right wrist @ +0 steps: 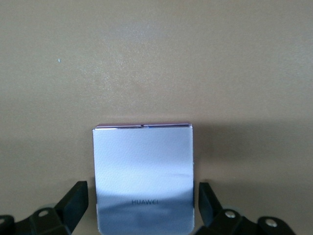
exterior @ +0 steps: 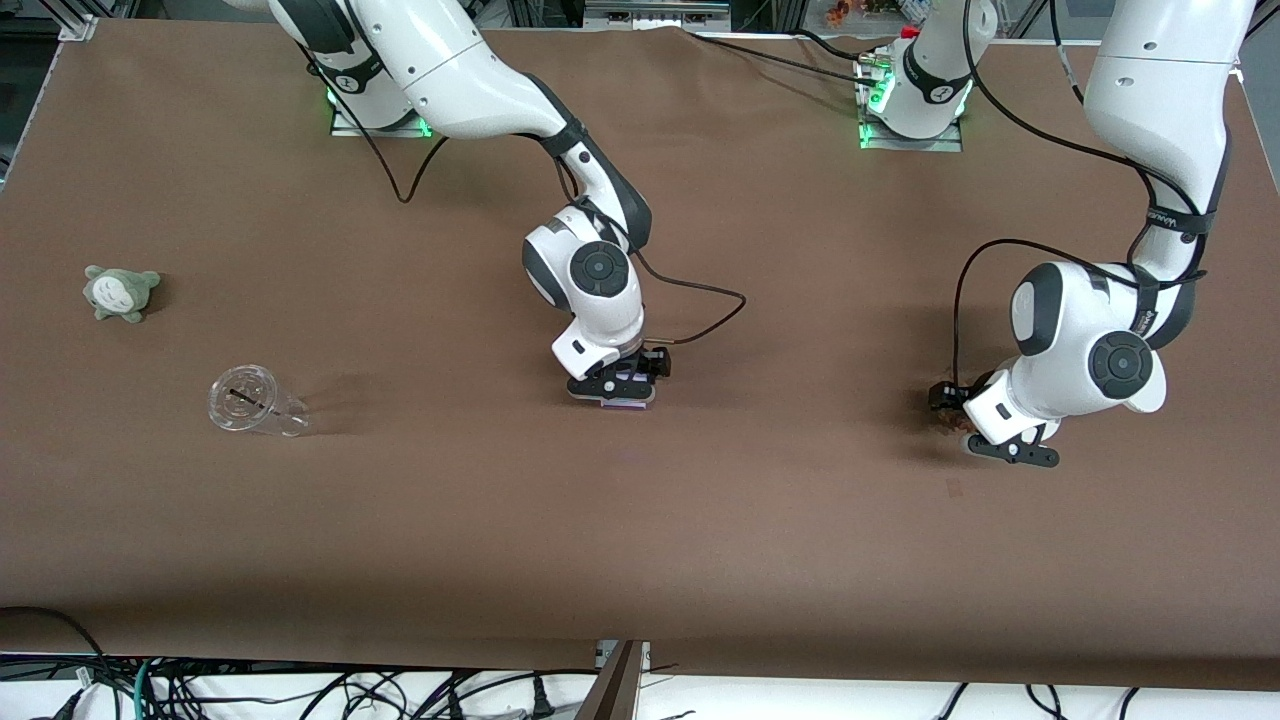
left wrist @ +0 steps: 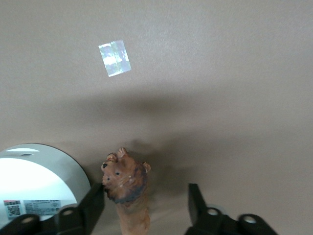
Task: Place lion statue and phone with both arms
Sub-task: 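Lower the lion beside the white lamp base and open the left gripper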
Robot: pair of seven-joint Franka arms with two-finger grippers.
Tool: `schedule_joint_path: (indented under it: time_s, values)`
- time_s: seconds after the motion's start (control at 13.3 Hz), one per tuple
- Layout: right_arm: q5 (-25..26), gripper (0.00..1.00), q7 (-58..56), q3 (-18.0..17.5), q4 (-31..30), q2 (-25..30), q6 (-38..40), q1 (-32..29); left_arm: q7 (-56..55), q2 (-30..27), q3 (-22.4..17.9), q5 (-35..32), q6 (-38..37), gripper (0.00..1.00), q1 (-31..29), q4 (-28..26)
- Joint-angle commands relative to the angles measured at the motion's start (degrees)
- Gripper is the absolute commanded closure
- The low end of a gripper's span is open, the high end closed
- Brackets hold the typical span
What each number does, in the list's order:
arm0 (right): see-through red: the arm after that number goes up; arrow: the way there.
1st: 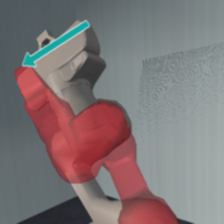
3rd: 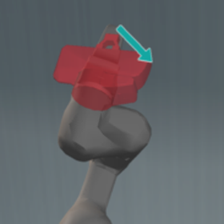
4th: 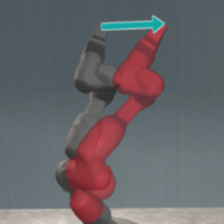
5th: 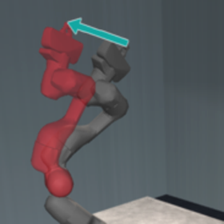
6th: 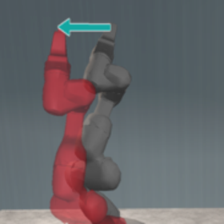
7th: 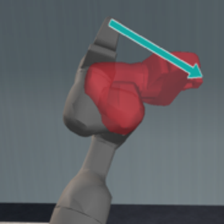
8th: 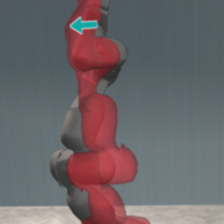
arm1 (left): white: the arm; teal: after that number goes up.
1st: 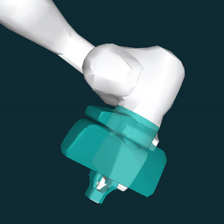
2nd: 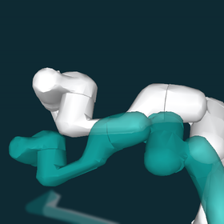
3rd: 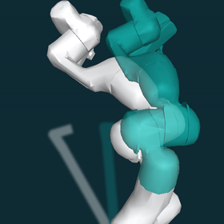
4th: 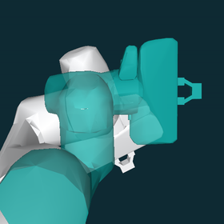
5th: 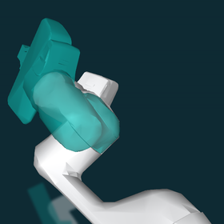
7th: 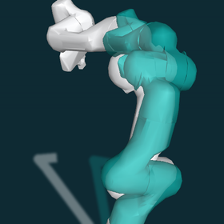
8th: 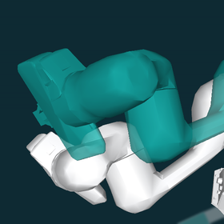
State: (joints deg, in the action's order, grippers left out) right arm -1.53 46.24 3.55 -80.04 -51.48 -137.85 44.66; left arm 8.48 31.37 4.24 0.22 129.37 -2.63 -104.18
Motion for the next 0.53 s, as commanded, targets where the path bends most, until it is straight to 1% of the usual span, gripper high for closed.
schedule_joint_path:
  time_s: [0.0,0.08,0.15,0.38,0.45]
  values:
    - [0.12,0.27,0.95,0.58,1.55,-1.17,-1.36,0.61,0.57,-4.02,1.04,-0.83,-3.32,0.0,-0.62,0.37]
    - [0.12,0.52,0.95,0.58,1.55,-1.17,-1.71,0.52,0.57,-4.9,1.04,-0.83,-5.42,0.0,-0.44,1.25]
    - [0.12,0.6,0.87,0.58,1.55,-1.17,-1.72,0.52,0.57,-5.78,1.04,-0.92,-7.36,0.0,-0.44,2.39]
    - [0.38,0.6,-0.54,1.19,1.64,0.49,-0.49,-0.71,0.57,-8.59,0.86,-1.01,-15.09,0.0,-0.44,7.13]
    - [0.47,0.6,-1.67,1.28,1.64,1.46,0.82,-2.19,0.57,-9.47,0.77,-1.01,-17.9,0.0,-0.44,9.41]
